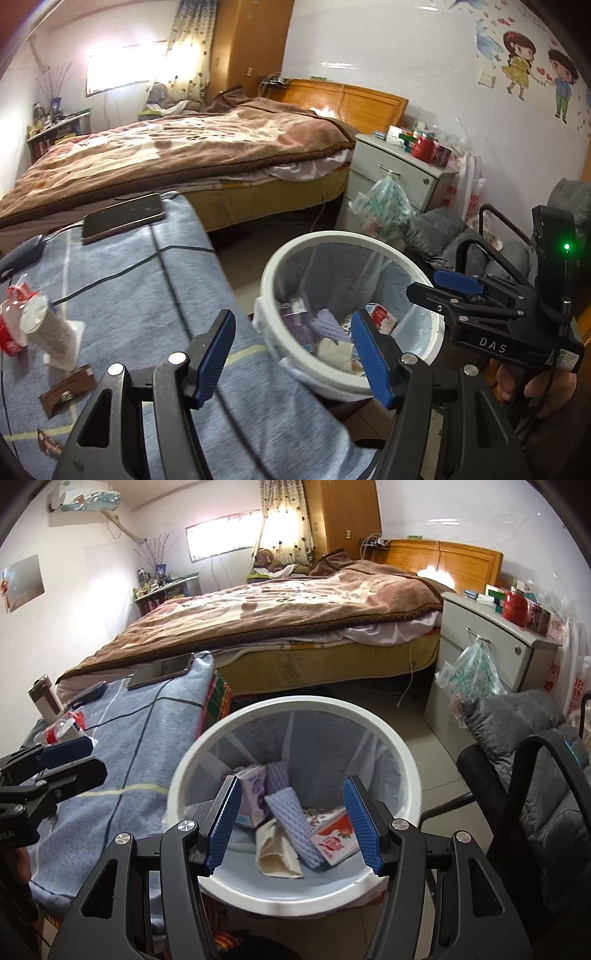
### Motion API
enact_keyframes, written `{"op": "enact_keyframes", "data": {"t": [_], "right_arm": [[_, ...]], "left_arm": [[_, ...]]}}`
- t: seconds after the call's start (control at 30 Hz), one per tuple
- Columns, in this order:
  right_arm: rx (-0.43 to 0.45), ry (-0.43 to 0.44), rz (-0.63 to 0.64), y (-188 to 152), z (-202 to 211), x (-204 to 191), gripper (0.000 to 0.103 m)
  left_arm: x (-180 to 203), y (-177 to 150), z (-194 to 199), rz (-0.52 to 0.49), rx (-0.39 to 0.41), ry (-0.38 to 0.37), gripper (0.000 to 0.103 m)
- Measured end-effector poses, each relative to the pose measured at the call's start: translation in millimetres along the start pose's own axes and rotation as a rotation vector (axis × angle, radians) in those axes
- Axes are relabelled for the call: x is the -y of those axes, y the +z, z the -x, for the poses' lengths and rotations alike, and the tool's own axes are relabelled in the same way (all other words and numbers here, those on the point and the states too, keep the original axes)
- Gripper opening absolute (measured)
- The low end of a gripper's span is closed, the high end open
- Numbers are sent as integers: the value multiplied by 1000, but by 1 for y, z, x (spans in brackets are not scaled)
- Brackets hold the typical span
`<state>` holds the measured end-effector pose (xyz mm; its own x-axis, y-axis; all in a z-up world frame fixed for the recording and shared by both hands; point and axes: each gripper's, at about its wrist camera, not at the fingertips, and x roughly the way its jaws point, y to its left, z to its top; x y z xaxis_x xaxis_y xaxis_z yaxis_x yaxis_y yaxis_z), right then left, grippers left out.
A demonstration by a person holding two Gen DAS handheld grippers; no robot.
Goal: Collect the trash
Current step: 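Move both grippers back to the table toward the cups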
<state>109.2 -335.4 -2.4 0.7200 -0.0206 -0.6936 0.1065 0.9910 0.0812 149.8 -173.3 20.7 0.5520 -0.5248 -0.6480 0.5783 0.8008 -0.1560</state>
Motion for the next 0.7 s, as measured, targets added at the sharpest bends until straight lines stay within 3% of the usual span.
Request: {"op": "enact_keyframes", "data": {"t": [0.7], "right_arm": [[26, 170, 94, -2, -7, -99, 59]], "left_arm": [[-109, -45, 76, 150, 67, 209, 67]]}}
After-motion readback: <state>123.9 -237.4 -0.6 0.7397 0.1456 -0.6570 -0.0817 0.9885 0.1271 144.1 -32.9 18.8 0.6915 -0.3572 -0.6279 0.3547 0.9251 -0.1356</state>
